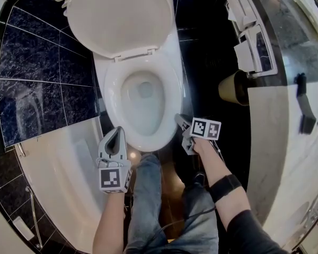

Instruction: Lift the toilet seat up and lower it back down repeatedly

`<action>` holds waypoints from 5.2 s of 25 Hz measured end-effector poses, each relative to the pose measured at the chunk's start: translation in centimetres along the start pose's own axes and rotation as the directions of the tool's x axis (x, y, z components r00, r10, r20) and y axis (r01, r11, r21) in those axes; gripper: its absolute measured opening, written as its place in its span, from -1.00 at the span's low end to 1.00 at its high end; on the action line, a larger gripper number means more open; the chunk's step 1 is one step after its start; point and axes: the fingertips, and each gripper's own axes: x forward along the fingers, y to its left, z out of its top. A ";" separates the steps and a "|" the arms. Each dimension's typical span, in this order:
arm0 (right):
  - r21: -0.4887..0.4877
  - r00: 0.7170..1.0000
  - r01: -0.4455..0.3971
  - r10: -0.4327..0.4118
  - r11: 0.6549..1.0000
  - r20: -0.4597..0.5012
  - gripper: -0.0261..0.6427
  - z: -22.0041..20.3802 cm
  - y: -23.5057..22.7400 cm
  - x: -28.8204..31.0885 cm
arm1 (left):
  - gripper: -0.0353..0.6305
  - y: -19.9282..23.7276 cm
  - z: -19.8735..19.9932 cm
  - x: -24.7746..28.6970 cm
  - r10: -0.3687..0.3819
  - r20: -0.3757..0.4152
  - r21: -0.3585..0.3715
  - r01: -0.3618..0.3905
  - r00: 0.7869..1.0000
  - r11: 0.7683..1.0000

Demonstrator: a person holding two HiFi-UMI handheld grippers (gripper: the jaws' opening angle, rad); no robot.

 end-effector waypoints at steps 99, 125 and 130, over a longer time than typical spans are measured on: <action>-0.587 0.954 0.013 0.166 0.809 0.249 -0.93 17.8 38.0 -21.9 | -0.91 10.3 29.3 1.1 0.006 0.098 -0.030 -0.003 0.995 1.000; -0.753 0.944 0.027 0.231 0.658 0.236 -0.91 10.5 44.3 -44.4 | -0.91 -2.7 35.8 -28.3 0.086 0.222 -0.048 -0.077 0.971 0.996; -0.772 0.936 0.058 0.235 0.633 0.263 -0.89 10.0 44.1 -47.4 | -0.91 -4.7 36.0 -30.2 0.078 0.237 -0.042 -0.070 0.968 0.997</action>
